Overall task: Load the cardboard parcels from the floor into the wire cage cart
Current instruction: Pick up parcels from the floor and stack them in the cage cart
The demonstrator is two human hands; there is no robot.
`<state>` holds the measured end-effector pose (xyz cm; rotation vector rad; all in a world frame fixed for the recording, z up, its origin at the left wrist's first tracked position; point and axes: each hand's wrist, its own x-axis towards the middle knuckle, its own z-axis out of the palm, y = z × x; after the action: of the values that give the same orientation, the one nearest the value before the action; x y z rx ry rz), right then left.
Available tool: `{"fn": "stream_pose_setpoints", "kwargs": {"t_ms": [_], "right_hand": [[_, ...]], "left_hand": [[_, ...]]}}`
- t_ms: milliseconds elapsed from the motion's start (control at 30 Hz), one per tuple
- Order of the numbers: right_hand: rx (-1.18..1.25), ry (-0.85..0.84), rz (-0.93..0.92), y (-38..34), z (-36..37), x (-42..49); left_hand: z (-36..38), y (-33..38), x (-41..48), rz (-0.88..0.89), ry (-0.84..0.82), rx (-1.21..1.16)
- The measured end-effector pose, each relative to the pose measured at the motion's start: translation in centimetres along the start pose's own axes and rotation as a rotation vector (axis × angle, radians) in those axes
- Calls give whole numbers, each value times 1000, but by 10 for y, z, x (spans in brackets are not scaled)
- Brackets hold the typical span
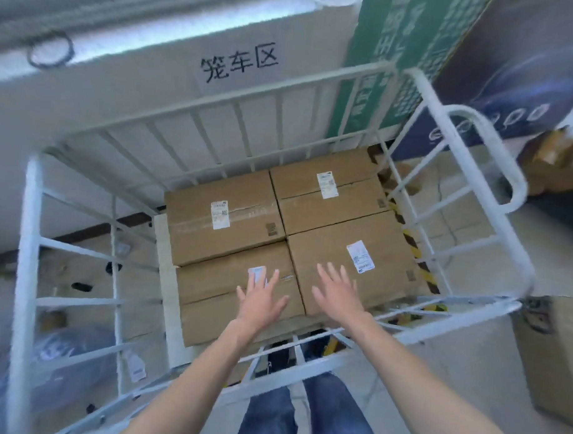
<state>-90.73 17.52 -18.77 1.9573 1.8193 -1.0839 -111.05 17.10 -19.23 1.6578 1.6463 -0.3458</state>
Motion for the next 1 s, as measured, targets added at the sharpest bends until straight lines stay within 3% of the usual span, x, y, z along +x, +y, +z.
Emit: {"fn": "stream_pose_setpoints", "kwargs": {"t_ms": [100, 367, 600, 833, 1000], "right_hand": [[52, 108, 79, 26, -22, -42], [281, 313, 332, 158, -25, -176], [489, 559, 650, 289, -31, -271], [666, 760, 843, 425, -48, -351], [723, 821, 901, 500, -59, -386]], "left_hand": [[-9, 39, -18, 104, 36, 55], [10, 187, -46, 526, -53, 311], [63, 375, -76, 866, -152, 419], [147, 567, -95, 1049, -199, 498], [196, 664, -112, 1121, -245, 514]]}}
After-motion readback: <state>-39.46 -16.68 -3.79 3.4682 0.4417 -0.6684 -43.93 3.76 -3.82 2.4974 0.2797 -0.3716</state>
